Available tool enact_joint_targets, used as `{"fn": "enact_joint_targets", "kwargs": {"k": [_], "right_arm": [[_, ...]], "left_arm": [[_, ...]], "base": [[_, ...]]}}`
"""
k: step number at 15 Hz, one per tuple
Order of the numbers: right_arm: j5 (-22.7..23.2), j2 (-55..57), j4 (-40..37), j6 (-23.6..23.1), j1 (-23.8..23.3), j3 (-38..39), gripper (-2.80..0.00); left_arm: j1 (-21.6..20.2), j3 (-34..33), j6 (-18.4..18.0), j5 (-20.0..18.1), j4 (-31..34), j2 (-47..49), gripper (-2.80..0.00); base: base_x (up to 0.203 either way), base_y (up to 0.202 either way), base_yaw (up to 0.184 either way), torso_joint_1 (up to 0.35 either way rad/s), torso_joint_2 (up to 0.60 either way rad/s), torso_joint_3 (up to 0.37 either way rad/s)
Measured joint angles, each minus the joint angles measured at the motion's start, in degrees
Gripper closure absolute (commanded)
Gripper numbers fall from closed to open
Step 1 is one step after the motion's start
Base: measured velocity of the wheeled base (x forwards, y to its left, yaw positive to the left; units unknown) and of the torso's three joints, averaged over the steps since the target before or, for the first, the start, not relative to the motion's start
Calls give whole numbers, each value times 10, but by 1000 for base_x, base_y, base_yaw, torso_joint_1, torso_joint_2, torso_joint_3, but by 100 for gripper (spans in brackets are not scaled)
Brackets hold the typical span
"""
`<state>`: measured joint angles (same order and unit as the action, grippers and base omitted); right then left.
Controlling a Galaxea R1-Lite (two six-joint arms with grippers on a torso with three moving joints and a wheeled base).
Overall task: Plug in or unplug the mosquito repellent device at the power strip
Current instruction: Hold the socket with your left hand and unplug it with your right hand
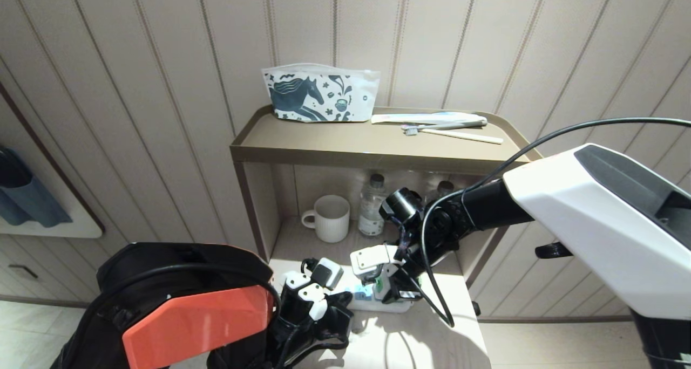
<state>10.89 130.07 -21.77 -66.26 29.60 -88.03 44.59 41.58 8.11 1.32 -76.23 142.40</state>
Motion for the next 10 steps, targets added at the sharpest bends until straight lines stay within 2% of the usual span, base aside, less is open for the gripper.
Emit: {"fn": "enact_joint_targets", "kwargs": {"k": [7,10], "right_arm": [[12,-7,-1,1,-5,-1,0],[44,-11,4,13,-3,-8,0]], "left_arm": [[-1,16,-2,-3,60,-7,0],[-1,20,-6,-3,78,-11,0]], "base": [[0,0,0,0,0,0],[0,0,0,0,0,0]]}}
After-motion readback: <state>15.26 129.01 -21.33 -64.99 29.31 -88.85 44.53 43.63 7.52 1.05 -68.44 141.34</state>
